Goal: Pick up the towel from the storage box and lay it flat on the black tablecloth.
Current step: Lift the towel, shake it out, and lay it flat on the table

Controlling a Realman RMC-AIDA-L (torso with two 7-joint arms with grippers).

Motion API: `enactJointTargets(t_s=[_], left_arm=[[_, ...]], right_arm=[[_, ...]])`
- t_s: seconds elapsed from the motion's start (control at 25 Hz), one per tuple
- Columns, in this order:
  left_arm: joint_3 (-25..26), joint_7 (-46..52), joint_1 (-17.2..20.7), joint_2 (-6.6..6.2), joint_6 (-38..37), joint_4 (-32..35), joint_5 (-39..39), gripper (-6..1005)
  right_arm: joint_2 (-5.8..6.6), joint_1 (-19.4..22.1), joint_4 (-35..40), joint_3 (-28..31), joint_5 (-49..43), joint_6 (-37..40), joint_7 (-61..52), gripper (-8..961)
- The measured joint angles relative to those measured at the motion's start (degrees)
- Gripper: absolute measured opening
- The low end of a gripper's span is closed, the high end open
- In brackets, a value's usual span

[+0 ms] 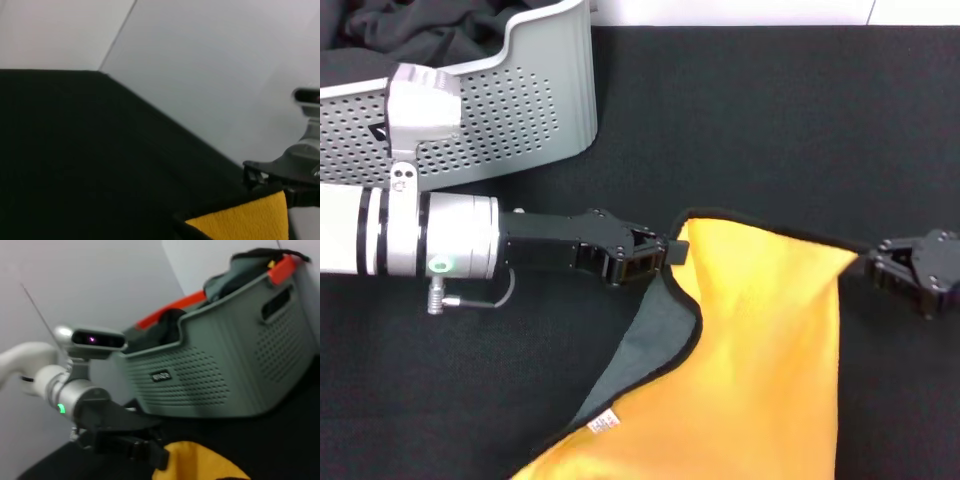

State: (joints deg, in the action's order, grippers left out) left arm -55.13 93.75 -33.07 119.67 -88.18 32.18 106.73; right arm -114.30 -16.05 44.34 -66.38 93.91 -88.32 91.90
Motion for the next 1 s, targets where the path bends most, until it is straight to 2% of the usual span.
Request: enactJointTargets(t_s=[0.44, 0.72, 1.0], left_arm=[[-0.2, -0.1, -2.8, -0.31, 6.0, 2.6, 7.8, 20], [-0.7, 0.1, -3.4, -0.06, 6.8, 8.4, 11.2, 21], [-3.2, 0.1, -3.7, 0.01, 6.8, 11.1, 13.1, 22]], right_arm=[[-0.46, -7.6, -5.6, -0.2, -5.4, 10.3, -0.4, 52], [-0.88, -9.0, -6.5, -0.3, -7.8, 15.3, -0.5, 53], [-0.94, -9.5, -6.5, -0.3, -8.3, 17.7, -0.7, 54]])
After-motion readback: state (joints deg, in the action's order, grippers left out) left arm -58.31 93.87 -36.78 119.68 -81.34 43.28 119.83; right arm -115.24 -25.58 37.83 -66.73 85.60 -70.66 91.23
